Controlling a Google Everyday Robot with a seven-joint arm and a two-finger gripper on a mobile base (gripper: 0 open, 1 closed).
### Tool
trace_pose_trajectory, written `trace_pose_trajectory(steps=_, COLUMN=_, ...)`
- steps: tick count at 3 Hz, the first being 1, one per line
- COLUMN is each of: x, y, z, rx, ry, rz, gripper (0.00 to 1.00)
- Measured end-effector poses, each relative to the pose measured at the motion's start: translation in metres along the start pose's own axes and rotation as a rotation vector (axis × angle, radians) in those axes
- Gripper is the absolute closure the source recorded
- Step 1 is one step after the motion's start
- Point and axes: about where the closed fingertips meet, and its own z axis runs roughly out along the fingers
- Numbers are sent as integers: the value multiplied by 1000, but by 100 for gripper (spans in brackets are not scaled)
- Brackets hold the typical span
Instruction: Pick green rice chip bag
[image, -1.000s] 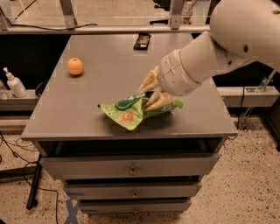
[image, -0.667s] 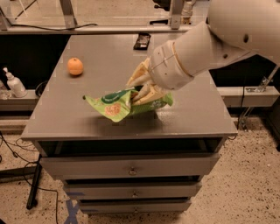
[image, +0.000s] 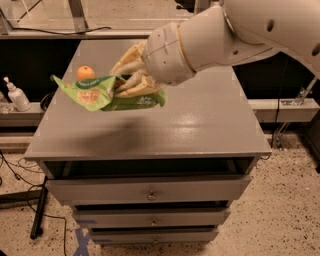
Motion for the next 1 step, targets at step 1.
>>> trace_pose_trajectory(steps=1, x=-4, y=-2, z=1, rx=6, ry=-10, rz=0, gripper=100)
